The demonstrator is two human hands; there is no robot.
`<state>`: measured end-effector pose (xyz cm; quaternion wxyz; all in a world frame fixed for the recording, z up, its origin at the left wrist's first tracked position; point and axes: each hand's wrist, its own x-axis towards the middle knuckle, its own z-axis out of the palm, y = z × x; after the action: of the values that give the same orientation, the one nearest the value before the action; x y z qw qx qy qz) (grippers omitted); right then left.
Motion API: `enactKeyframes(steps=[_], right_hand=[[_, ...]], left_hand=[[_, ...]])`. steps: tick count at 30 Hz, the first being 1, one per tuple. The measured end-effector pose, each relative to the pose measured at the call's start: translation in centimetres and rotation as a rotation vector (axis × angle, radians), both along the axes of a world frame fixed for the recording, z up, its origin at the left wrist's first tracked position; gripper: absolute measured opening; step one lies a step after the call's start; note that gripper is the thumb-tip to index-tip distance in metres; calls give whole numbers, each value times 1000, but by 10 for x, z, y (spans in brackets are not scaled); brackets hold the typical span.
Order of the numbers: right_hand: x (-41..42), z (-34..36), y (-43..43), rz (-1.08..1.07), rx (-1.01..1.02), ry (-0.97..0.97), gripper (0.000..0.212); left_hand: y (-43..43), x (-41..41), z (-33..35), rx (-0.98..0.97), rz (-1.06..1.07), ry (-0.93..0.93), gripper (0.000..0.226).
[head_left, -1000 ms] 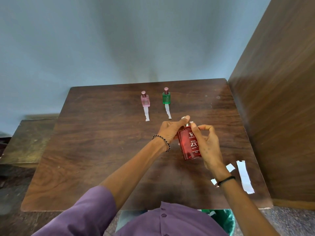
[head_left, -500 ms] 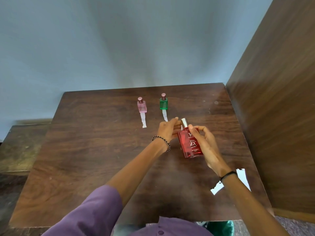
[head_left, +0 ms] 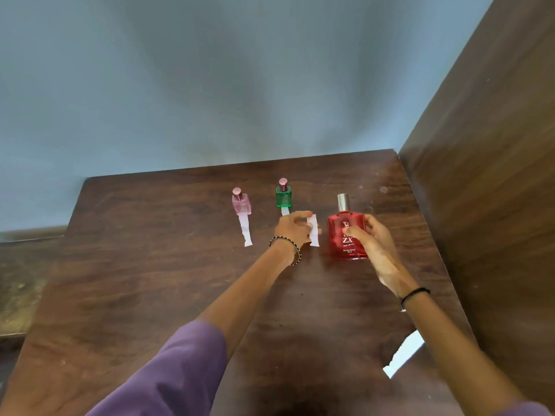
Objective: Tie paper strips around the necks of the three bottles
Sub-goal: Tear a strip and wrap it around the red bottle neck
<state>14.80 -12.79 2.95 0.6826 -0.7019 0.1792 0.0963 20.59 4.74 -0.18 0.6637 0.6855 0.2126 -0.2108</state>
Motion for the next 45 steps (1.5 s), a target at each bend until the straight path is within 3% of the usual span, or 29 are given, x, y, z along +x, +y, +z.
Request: enactKeyframes(steps=[5, 10, 20, 27, 31, 39, 45], right_hand=[[41, -3, -9, 35, -88, -79, 33], [78, -1, -13, 170, -203, -137, 44], [113, -4, -4, 411, -429, -116, 43], [129, -8, -10, 486, -445, -89, 39], [131, -10, -11, 483, -426, -85, 39], [118, -19, -16, 337, -476, -28, 58], [85, -31, -26, 216, -519, -13, 64]], left_hand=[[-6, 16, -18, 202, -83, -52, 38], [-19, 33, -24, 218, -16, -33, 22], [-41, 50, -44, 216, 150, -72, 32], [-43, 60, -62, 343, 73, -116, 32], [-44, 60, -59, 401, 30, -129, 35], [-40, 50, -46, 398, 8, -138, 26], [-39, 13, -30, 275, 43, -63, 22]])
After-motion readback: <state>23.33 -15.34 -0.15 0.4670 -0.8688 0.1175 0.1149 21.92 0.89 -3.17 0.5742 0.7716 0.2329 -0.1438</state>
